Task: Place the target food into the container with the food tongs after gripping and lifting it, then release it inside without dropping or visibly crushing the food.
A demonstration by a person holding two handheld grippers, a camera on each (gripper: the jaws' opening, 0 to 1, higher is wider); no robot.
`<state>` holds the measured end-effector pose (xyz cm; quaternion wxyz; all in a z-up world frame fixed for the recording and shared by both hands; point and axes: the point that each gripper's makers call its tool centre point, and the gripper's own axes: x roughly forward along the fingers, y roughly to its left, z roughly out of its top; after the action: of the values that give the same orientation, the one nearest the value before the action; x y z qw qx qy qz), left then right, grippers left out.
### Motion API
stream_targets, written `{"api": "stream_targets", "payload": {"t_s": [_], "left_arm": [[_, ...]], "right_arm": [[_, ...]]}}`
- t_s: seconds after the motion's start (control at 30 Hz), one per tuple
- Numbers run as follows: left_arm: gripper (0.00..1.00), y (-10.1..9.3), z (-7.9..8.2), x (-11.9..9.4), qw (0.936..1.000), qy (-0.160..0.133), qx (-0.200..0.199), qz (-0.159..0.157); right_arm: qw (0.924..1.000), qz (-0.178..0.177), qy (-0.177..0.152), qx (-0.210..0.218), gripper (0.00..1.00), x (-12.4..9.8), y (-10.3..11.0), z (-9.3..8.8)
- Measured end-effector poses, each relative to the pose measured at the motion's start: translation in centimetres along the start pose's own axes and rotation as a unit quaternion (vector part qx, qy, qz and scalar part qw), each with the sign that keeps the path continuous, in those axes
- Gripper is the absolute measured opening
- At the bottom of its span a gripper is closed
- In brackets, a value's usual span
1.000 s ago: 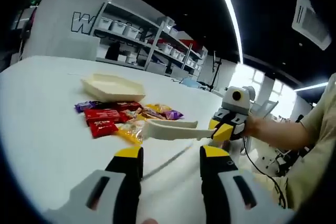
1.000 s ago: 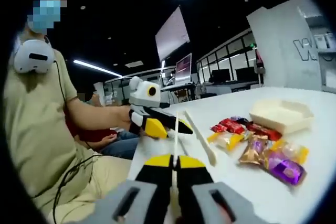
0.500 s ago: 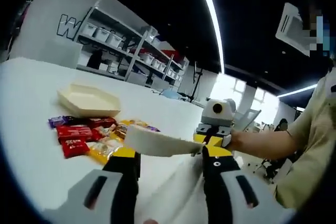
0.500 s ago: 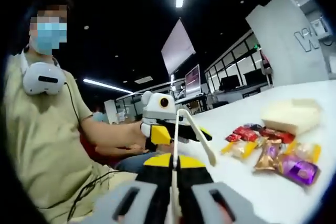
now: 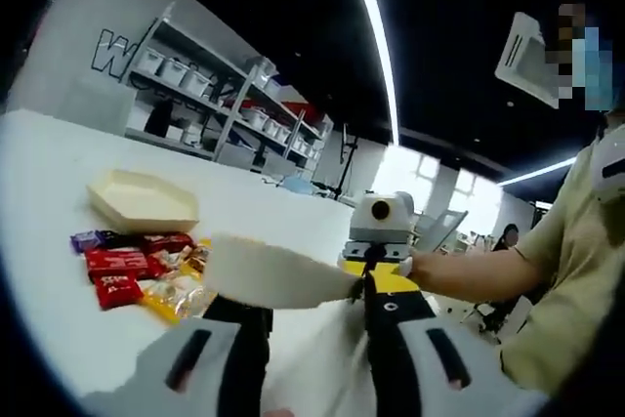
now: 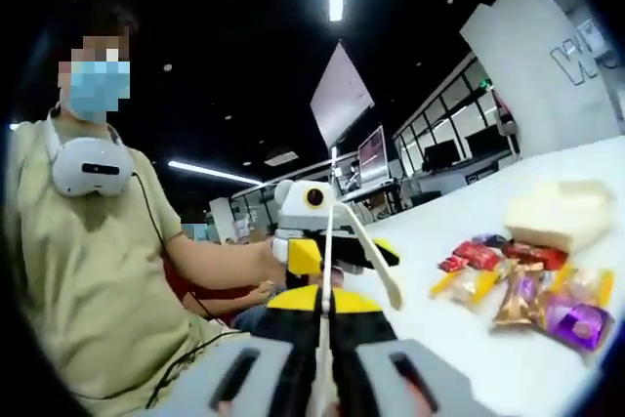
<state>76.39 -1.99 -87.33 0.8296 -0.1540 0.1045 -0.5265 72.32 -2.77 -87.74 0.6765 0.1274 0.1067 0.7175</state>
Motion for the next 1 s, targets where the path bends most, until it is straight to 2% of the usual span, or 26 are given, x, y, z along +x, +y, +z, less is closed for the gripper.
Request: {"api": "stream_targets", "payload": {"t_s": [0.2,0.37,0.53,0.7,0.8,0.83,0.9,1.0], "left_arm": [[0.32,-0.7,0.3,0.2,0.9999,-0.006,-0.005,-0.011],[0.29,-1.1,0.2,0.1,0.9997,-0.003,-0.011,-0.021],[0.26,-1.2,0.5,0.0,0.9995,-0.007,-0.02,-0.024],[0.24,-1.4,0.3,0.1,0.9997,-0.003,-0.012,-0.023],[0.24,-1.6,0.5,0.1,0.9994,-0.01,-0.018,-0.027],[0.25,-1.6,0.7,0.1,0.9992,-0.013,-0.024,-0.028],[0.25,-1.7,0.7,0.1,0.9991,-0.012,-0.026,-0.03],[0.27,-2.3,0.8,0.1,0.9986,-0.01,-0.03,-0.043]], "right_arm": [[0.9998,0.01,-0.011,0.01,0.0,0.0,0.5,0.4],[0.9999,0.009,-0.005,0.004,0.0,0.0,0.6,0.4],[1.0,-0.006,-0.002,-0.002,0.0,-0.2,0.2,0.7],[0.9997,-0.022,0.012,-0.003,0.0,-0.5,-0.2,0.5],[0.9998,-0.019,0.006,-0.006,0.0,-0.7,0.3,0.8],[0.9994,-0.017,0.002,-0.028,0.0,-0.6,0.4,1.0],[0.9997,-0.014,0.002,-0.02,0.0,-0.6,0.5,1.0],[0.9996,0.01,-0.002,-0.027,0.0,-0.6,1.5,1.1]]}}
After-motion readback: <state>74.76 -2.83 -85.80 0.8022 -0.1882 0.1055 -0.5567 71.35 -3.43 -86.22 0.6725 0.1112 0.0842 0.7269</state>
